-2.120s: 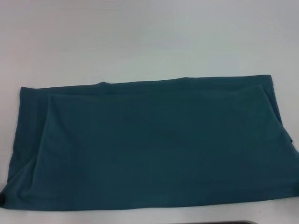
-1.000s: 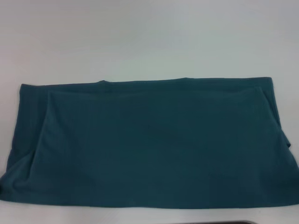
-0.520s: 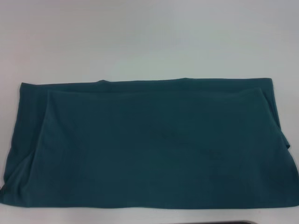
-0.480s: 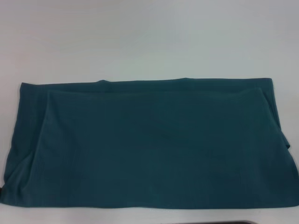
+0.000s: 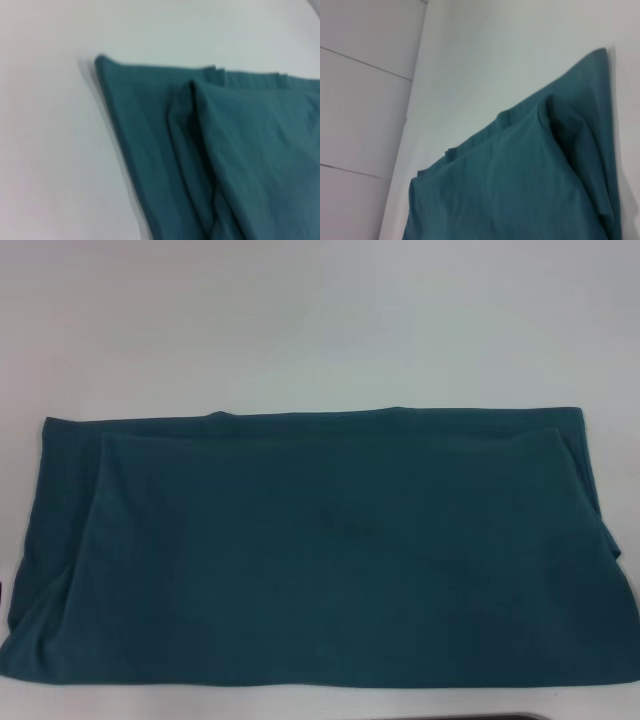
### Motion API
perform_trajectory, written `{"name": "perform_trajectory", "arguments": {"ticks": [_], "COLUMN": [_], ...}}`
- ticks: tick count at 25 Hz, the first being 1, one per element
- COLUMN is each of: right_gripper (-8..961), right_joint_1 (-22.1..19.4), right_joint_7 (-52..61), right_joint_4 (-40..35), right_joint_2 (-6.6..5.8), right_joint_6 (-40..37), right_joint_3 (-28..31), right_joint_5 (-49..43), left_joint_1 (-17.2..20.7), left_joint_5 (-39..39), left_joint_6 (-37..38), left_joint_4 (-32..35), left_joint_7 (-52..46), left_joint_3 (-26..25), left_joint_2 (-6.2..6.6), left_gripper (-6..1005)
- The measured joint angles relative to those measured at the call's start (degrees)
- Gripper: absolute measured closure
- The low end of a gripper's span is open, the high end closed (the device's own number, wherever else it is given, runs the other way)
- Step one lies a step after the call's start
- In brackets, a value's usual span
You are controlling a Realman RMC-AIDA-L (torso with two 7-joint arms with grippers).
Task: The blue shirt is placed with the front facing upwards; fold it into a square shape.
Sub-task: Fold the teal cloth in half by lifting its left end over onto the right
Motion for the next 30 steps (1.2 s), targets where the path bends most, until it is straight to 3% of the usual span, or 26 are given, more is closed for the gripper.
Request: {"name": "perform_trajectory", "arguments": {"ticks": [1,4,9,22,28,30], "right_gripper": [491,490,460,332,109,89], "right_joint_1": [0.1,0.7,2.6,5.7,6.4,6.4], "right_joint_7": [-0.1,-0.7,-2.2,-9.1,-12.4,-13.0], "right_joint_4": [-0.1,-0.3,-0.3,0.4,0.4,0.4], "right_joint_2": [-0.03,-0.16,-0.22,1.05,2.29,2.49], "right_joint_6": [-0.2,-0.6,-0.7,3.6,5.9,6.3], "right_joint_3": [0.5,1.8,2.6,3.4,3.5,3.5], "right_joint_5": [0.0,0.1,0.2,4.7,6.4,7.6], "left_joint_1": [-0.2,-1.7,-3.7,-5.5,-5.7,-5.7], "left_joint_5": [0.0,-0.4,-5.6,-18.2,-20.2,-20.8], "left_joint_6": [-0.1,-0.6,0.0,0.0,-1.8,-2.6], "left_joint_4": [0.0,0.1,1.3,5.2,5.5,5.5], "left_joint_7": [0.0,0.0,-0.1,0.6,2.5,2.9], "left_joint_3": [-0.1,-0.5,-0.9,-0.6,-0.8,-0.8], "left_joint_2": [-0.04,-0.48,-0.70,-2.30,-3.49,-3.71], "left_gripper": [695,476,309,128,132,134]}}
